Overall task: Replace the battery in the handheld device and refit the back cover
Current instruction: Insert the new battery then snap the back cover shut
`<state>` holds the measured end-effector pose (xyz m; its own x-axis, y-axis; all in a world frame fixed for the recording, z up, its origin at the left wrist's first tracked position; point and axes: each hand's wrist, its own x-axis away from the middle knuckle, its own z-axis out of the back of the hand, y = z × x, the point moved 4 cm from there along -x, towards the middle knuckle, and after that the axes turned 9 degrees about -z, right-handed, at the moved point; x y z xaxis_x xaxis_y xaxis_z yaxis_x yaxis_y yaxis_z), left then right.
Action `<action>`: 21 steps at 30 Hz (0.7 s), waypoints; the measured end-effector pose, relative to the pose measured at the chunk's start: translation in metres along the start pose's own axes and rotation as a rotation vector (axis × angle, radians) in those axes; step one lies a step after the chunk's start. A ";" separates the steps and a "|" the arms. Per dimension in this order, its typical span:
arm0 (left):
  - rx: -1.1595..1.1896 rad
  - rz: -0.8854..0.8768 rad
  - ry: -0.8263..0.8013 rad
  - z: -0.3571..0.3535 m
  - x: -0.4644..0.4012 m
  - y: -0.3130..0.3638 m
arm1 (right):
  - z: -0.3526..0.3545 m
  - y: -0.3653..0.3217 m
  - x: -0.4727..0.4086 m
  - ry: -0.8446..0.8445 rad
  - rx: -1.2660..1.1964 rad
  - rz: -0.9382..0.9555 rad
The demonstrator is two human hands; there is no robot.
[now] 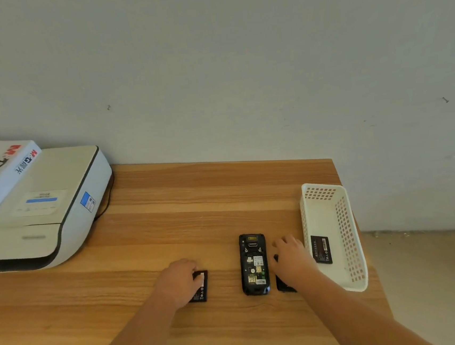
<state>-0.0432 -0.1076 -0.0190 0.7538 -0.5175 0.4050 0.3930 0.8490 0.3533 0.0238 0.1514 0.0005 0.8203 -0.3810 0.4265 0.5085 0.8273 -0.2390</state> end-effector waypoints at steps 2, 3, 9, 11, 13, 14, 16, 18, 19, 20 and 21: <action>-0.011 0.018 -0.003 -0.002 0.004 -0.007 | -0.005 -0.001 0.000 -0.006 -0.001 -0.010; -0.009 0.021 -0.001 -0.002 0.004 -0.010 | -0.007 -0.001 0.000 -0.004 -0.006 -0.013; -0.054 -0.013 0.008 0.000 0.002 -0.012 | -0.014 -0.005 0.001 -0.015 -0.026 -0.022; -0.103 -0.045 -0.040 -0.004 0.002 -0.014 | -0.016 -0.005 0.003 -0.027 -0.027 -0.028; -0.166 -0.087 -0.111 -0.011 0.003 -0.015 | -0.019 -0.003 0.005 -0.037 -0.020 -0.033; -0.190 -0.098 -0.134 -0.014 0.004 -0.016 | -0.020 -0.002 0.005 -0.041 -0.013 -0.037; -0.226 -0.109 -0.152 -0.020 0.006 -0.016 | -0.022 -0.001 0.007 -0.044 -0.006 -0.041; -0.258 -0.120 -0.158 -0.024 0.008 -0.016 | -0.023 0.001 0.008 -0.040 -0.003 -0.039; -0.265 -0.121 -0.155 -0.026 0.008 -0.016 | -0.024 0.002 0.008 -0.038 -0.002 -0.039; -0.265 -0.120 -0.149 -0.027 0.009 -0.016 | -0.024 0.002 0.009 -0.036 -0.002 -0.041; -0.264 -0.117 -0.141 -0.029 0.009 -0.016 | -0.024 0.003 0.009 -0.033 -0.004 -0.043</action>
<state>-0.0277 -0.1231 -0.0453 0.6221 -0.6074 0.4940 0.6095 0.7718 0.1813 0.0393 0.1405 -0.0171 0.7885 -0.4026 0.4650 0.5443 0.8087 -0.2228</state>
